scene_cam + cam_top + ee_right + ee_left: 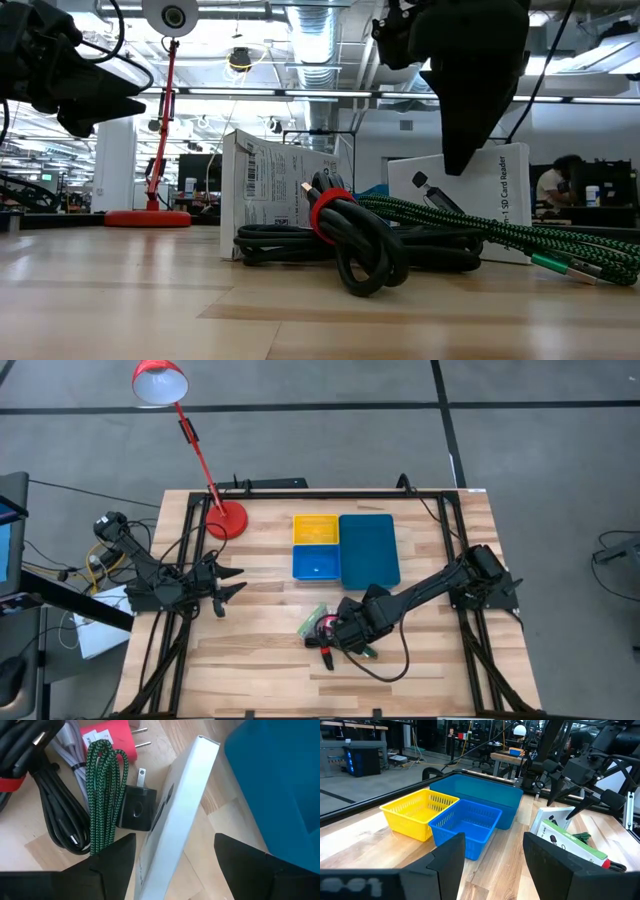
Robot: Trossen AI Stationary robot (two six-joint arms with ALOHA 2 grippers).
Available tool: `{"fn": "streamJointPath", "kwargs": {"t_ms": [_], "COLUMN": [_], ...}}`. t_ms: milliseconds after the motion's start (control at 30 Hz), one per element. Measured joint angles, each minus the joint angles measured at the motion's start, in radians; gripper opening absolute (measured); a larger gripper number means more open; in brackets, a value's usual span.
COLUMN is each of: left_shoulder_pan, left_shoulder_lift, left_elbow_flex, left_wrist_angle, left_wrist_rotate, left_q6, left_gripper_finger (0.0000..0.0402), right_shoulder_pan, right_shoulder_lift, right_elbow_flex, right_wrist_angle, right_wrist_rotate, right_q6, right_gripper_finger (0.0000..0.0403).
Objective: Pick and place items into bin
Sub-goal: Put the right card reader box into the yellow bin
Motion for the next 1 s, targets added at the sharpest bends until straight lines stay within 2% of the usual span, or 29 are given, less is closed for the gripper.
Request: {"fn": "streamJointPath", "kwargs": {"t_ms": [167, 300, 767, 1000], "left_shoulder_pan": [0.0, 0.0, 0.0, 0.0], "left_shoulder_lift": [0.0, 0.0, 0.0, 0.0], "left_elbow_flex": [0.0, 0.0, 0.0, 0.0], "left_wrist_angle": [0.0, 0.0, 0.0, 0.0], "left_wrist_rotate": [0.0, 0.0, 0.0, 0.0], "left_q6": [0.0, 0.0, 0.0, 0.0], "left_gripper_finger": [0.019, 0.019, 0.019, 0.019], "right_shoulder_pan": [-0.001, -0.006, -0.019, -0.019], "right_shoulder_lift": [0.0, 0.0, 0.0, 0.0], "right_elbow_flex": [0.0, 0.0, 0.0, 0.0], "right_wrist_angle": [0.0, 0.0, 0.0, 0.0], "right_wrist_rotate": [0.0, 0.0, -0.001, -0.001], "right_q6": [0.0, 0.001, 0.0, -0.001], "right_gripper_finger": [0.0264, 0.0246, 0.0105, 0.0061]}}
